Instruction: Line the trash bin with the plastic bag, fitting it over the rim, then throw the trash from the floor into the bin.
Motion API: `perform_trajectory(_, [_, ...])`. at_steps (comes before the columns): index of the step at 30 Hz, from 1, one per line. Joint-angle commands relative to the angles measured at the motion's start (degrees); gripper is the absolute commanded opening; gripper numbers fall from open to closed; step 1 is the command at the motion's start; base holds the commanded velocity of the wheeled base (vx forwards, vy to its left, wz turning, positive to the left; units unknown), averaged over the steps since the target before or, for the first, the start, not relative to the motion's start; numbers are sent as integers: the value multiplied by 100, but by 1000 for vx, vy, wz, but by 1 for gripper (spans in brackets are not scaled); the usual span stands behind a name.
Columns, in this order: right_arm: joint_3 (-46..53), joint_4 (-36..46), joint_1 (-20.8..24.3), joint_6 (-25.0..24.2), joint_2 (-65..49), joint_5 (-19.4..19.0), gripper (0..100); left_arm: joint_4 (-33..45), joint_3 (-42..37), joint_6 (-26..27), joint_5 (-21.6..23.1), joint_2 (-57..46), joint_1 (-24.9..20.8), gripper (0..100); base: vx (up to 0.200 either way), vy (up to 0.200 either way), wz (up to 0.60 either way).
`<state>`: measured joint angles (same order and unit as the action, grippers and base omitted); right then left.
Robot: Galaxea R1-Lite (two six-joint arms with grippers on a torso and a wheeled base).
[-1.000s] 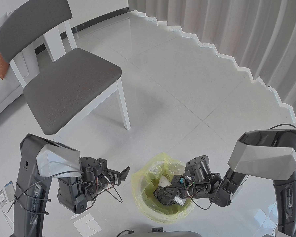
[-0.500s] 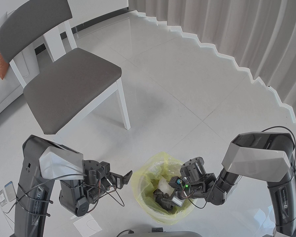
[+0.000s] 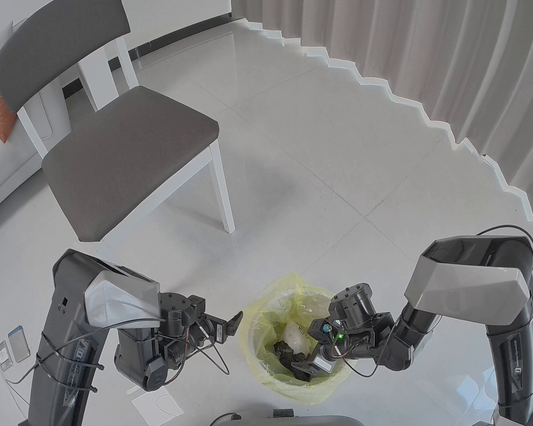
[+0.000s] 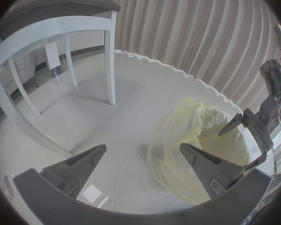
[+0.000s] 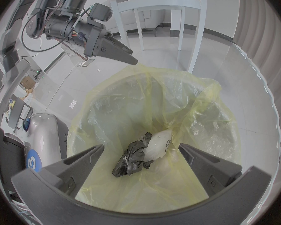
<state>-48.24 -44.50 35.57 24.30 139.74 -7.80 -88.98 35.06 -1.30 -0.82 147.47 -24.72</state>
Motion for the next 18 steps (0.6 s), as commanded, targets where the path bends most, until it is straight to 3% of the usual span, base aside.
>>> perform_trajectory(1, [385, -173, 2, 23, -377, -2, 100, 21, 247, 43, -68, 230, 46, 100, 0, 0, 0])
perform_trajectory(9, [1554, -1255, -147, -4, -1248, -11, 100, 724, 845, 280, -59, 291, 99, 100, 0, 0, 0])
perform_trajectory(13, [2178, -1738, -657, -109, -1775, -46, 100, 1357, 1354, 315, -50, 274, -6, 100, 0, 0, 0])
perform_trajectory(18, [2530, -1958, -1378, -250, -2021, -187, 100, 1498, 1495, 333, -59, 265, -94, 100, 0, 0, 0])
